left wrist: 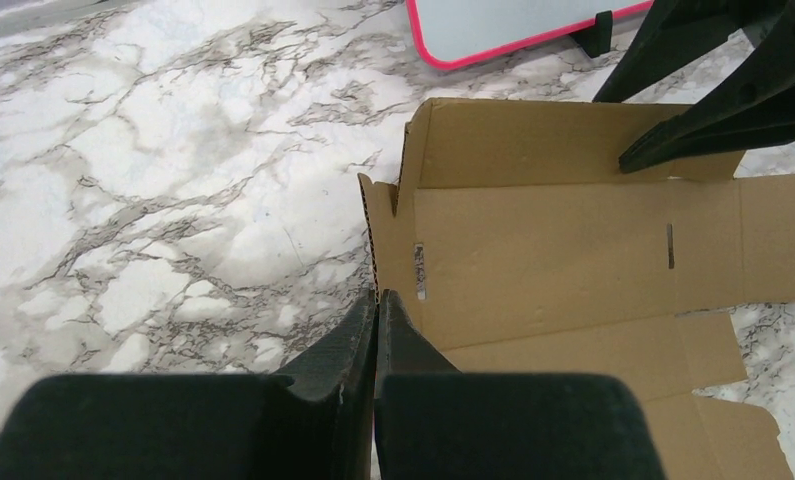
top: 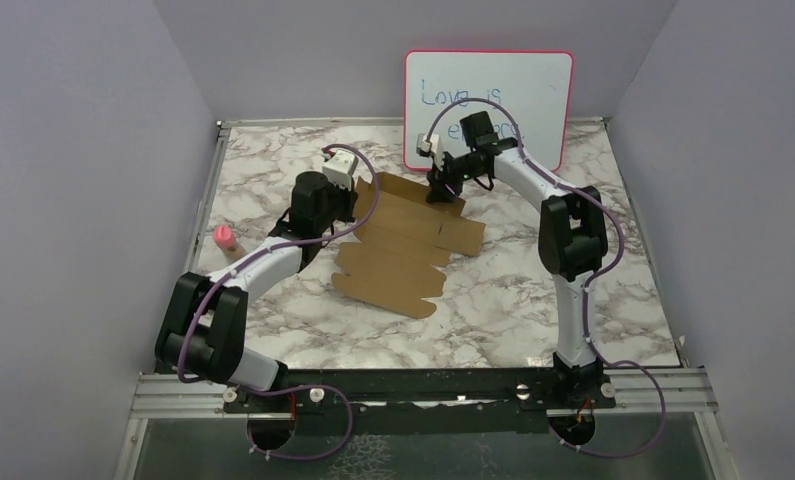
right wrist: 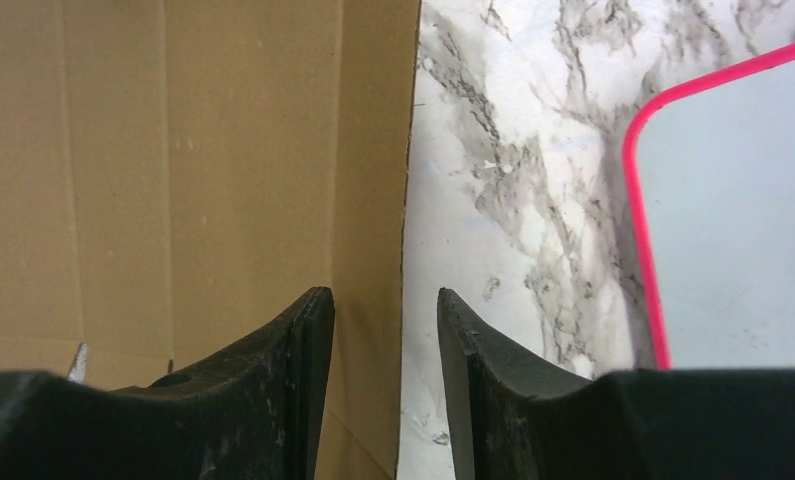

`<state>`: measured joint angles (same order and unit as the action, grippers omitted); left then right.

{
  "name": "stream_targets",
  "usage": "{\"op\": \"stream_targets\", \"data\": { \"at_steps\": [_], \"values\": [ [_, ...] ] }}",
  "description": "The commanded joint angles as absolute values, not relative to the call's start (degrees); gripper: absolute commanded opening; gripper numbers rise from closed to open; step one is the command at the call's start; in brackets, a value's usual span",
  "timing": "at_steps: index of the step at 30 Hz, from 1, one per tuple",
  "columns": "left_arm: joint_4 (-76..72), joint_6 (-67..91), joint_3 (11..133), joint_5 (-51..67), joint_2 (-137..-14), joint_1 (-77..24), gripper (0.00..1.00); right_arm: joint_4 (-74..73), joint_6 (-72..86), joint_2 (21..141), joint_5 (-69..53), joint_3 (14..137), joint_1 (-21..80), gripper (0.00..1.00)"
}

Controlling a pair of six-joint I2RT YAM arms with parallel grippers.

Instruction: Fold the paper box

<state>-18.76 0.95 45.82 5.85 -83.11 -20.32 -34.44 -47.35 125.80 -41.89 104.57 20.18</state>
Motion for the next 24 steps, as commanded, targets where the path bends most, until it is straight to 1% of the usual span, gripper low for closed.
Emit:
{"op": "stream_targets", "data": {
  "at_steps": [1,6,9,12,15,20,24],
  "values": [
    [-21.3,0.4,45.0,7.5,-80.9,-20.1,0.01,-36.7,-46.4,126.9,-45.9,106.7,20.0,0.45],
    [-21.9,0.8,44.6,7.6,-80.9,-20.1,0.01,-39.7,-48.1,126.8,-46.0,107.5,20.1,0.28],
    [-22.4,1.2,44.3,7.6,-81.2,-20.1,0.01,-39.2,-48.4,125.5,-45.1,106.4,20.1,0.13],
    [-23.4,1.9,43.8,7.6,-81.6,-20.1,0.01,-36.0,-47.0,122.9,-43.3,103.6,20.1,0.01],
    [-24.6,2.7,43.1,7.7,-81.8,-20.1,0.01,-33.0,-45.5,119.9,-41.4,100.8,20.2,0.01],
    [-26.8,4.1,41.9,7.6,-82.5,-20.1,0.01,-32.2,-46.7,115.7,-38.8,98.1,21.3,0.01],
    [-28.4,5.6,40.9,7.9,-82.6,-20.1,0.01,-30.5,-44.8,114.0,-31.4,96.3,23.4,0.01]
  ]
}}
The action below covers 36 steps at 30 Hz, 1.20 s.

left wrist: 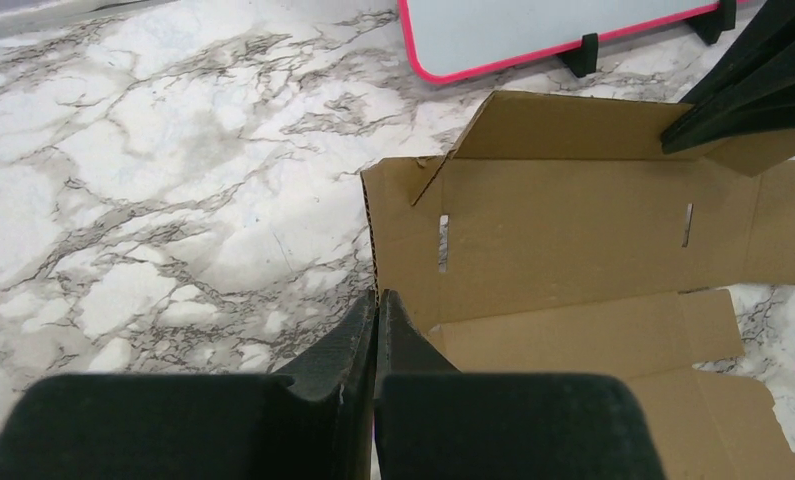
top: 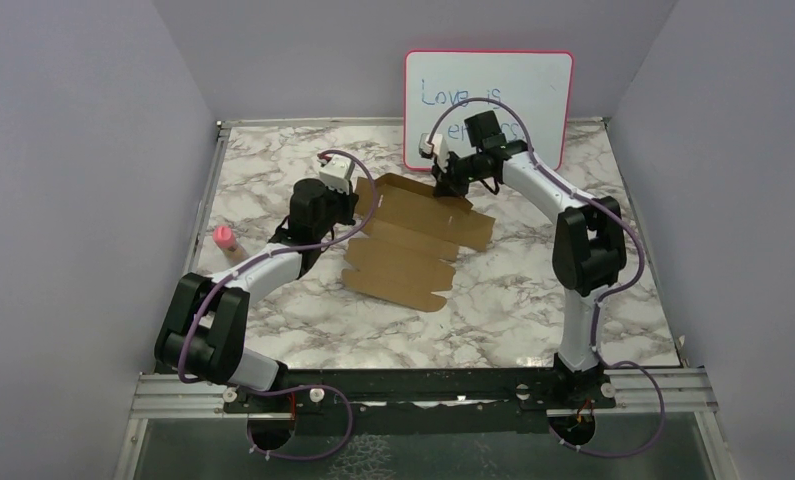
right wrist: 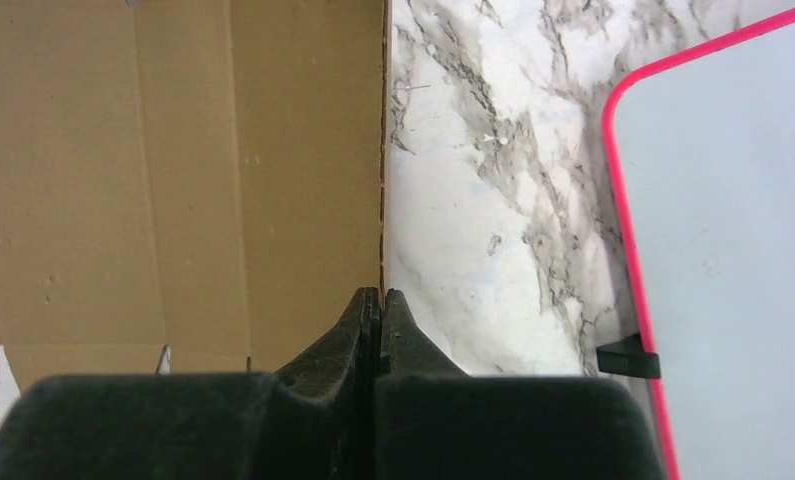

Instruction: Fold the paper box

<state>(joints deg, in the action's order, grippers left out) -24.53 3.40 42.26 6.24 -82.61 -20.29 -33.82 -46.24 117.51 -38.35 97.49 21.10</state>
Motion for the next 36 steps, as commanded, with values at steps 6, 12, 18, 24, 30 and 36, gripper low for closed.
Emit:
{"op": "stream_targets", "data": {
  "at_steps": [6,12,18,24,30,36],
  "values": [
    [-31.5,8.1,38.3,8.7,-81.8,-20.1,0.01,-28.6,-43.6,112.4,-26.9,94.2,26.0,0.01],
    [-35.2,10.0,35.0,9.2,-81.7,-20.1,0.03,-24.4,-45.4,108.5,-18.6,89.0,29.8,0.01],
    [-40.9,14.6,30.5,9.5,-81.1,-20.1,0.07,-19.8,-48.4,106.2,-6.4,83.7,34.1,0.01],
    [-44.8,16.8,26.5,7.7,-80.4,-20.0,0.15,-3.7,-53.2,101.2,6.9,72.5,38.3,0.01],
    [-47.7,18.6,24.3,8.9,-79.1,-18.6,0.27,16.4,-64.2,97.8,16.9,59.4,42.2,0.01],
    [-48.6,22.9,24.2,13.5,-77.1,-14.0,0.39,28.7,-72.7,96.4,18.9,51.6,44.0,0.01]
  ]
}}
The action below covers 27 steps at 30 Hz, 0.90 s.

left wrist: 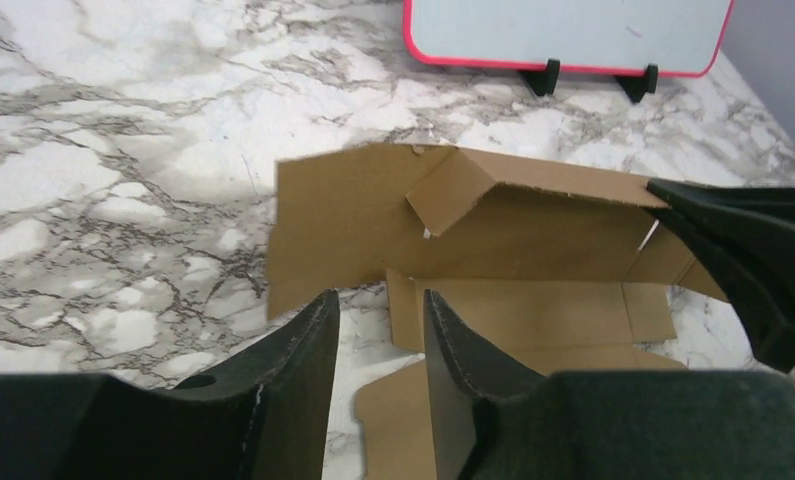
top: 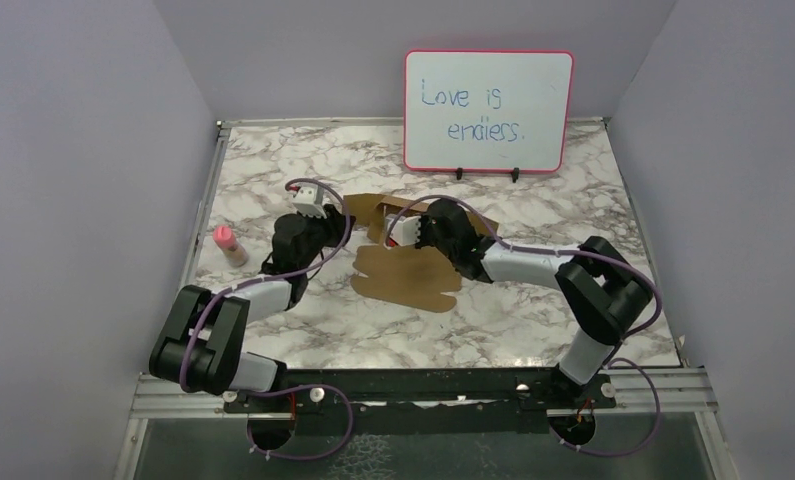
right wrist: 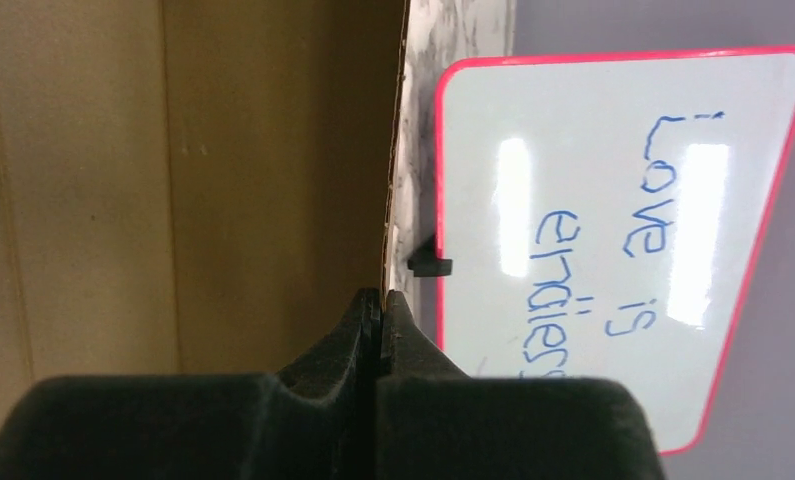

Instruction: Fold the paper box

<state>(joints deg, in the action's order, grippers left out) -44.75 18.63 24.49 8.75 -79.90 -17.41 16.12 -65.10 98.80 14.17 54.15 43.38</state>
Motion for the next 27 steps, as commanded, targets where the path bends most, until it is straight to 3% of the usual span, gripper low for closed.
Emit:
{"op": "stream_targets", "data": {
  "at_steps": [1,7,14,20,27],
  "values": [
    [-48.6,23.2,24.2,14.3,-76.3,-13.1,0.40,28.6,-73.3,96.2,18.9,51.4,44.1,0.01],
    [-47.7,22.8,25.4,14.3,-72.2,-8.2,0.47,32.2,-77.3,95.0,18.0,48.4,44.6,0.01],
    [-46.3,24.0,33.6,19.9,-82.5,-4.8,0.47,37.6,-82.2,94.3,17.0,44.8,46.0,0.01],
    [-46.0,23.8,41.1,24.8,-92.2,-4.3,0.43,35.3,-81.8,94.4,16.3,45.2,46.5,0.01],
    [-45.2,24.1,45.1,31.0,-99.9,-4.3,0.39,43.1,-86.2,97.5,17.7,42.8,46.5,0.01]
  ]
}}
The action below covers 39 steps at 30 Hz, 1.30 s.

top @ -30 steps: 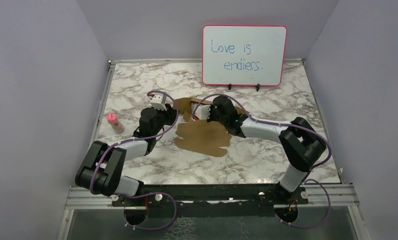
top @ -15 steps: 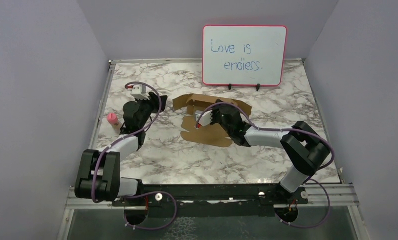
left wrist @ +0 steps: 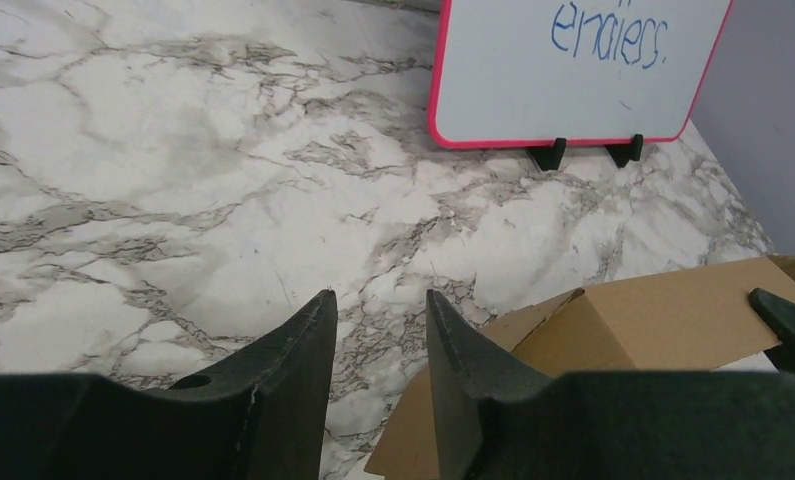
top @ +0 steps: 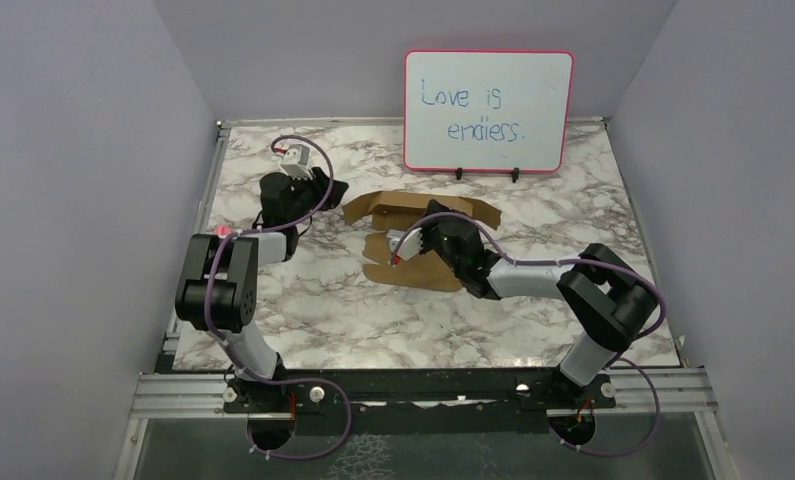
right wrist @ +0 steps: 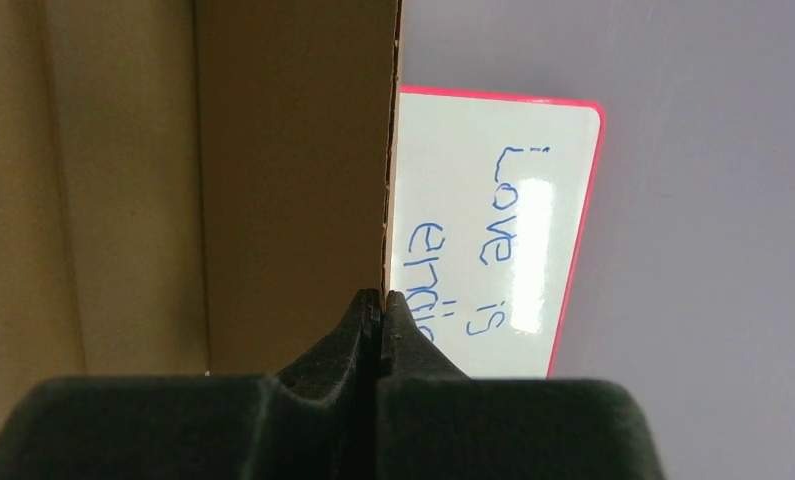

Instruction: Fold the paper box

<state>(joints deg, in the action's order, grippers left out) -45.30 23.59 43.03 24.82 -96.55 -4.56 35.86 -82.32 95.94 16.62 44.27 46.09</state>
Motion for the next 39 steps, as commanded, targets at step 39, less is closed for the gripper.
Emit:
{"op": "stream_targets", "data": {
  "at_steps": [39],
  "values": [
    [-45.3,19.2,39.2,32.8,-101.1,-14.1,0.26,53.1,-89.6,106.0,17.5,42.0,46.5,0.01]
  ]
}}
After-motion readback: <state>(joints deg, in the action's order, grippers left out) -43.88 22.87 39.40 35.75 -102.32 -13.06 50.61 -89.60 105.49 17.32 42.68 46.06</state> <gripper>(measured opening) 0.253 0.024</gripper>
